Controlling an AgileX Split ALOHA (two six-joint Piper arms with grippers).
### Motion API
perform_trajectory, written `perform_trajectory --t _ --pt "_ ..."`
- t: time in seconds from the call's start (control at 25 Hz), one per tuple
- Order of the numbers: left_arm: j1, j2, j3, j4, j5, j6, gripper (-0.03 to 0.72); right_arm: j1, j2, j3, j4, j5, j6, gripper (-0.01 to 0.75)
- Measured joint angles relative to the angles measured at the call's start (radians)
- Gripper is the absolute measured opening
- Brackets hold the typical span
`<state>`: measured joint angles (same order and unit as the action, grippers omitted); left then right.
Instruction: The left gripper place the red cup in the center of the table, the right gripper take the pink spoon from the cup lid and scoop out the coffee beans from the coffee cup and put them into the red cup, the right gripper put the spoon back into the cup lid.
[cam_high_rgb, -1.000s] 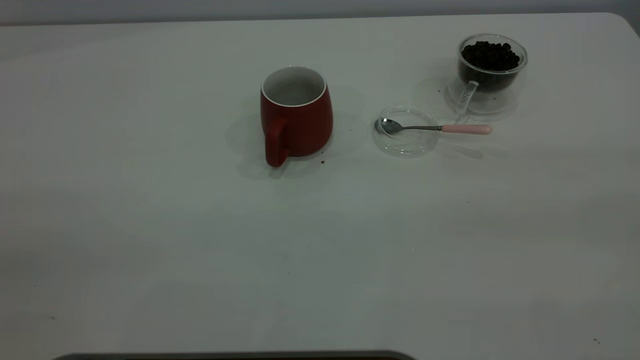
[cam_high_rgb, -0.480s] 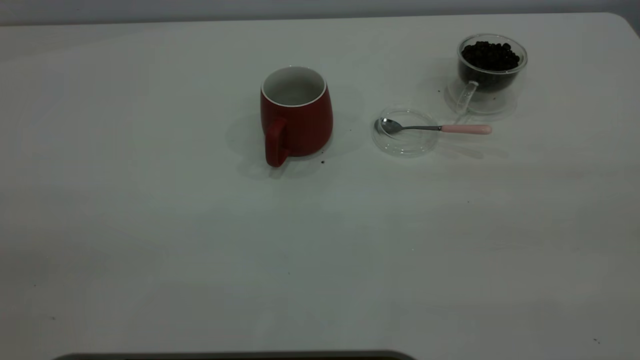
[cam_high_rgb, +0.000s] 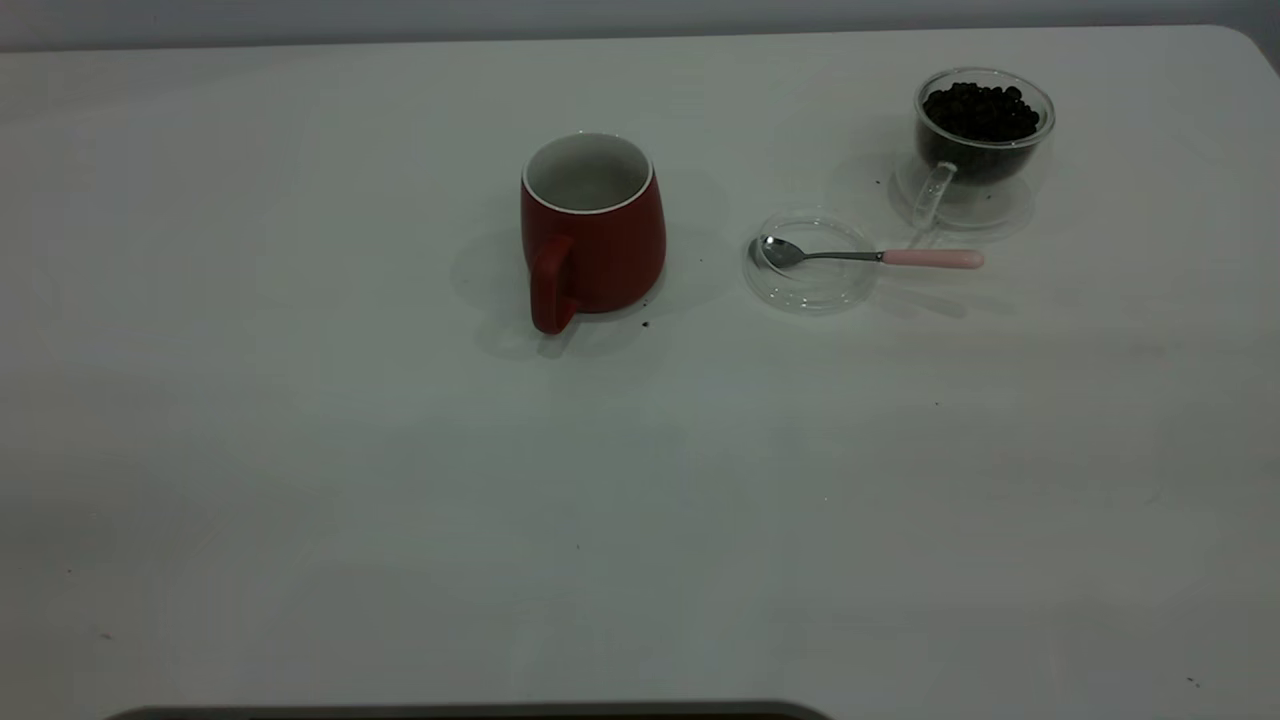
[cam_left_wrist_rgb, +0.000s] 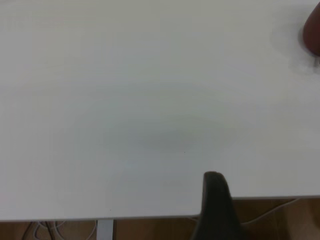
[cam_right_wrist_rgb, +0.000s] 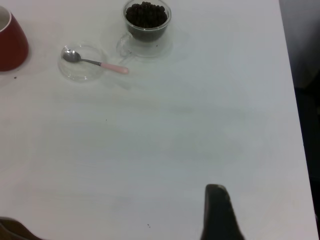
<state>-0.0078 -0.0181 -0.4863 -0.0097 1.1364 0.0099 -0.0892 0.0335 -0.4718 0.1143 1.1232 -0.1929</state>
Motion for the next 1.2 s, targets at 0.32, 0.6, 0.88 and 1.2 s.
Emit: perform_trajectory --t 0.32,0.6,0.88,1.2 --pt "0.0 0.0 0.0 0.0 0.0 0.0 0.569 0.0 0.0 0.0 -0.036 0.001 0.052 0.428" --pt "0.0 0.0 0.0 0.0 0.0 0.0 0.569 0.0 0.0 0.0 -0.078 0.001 0.104 0.373" --pt "0.0 0.0 0.0 0.0 0.0 -0.002 0.569 0.0 0.0 0.0 -0.078 0.001 0.104 0.345" --pt "0.0 0.0 0.0 0.0 0.0 -0.002 0.569 0.0 0.0 0.0 -0.078 0.001 0.104 0.343"
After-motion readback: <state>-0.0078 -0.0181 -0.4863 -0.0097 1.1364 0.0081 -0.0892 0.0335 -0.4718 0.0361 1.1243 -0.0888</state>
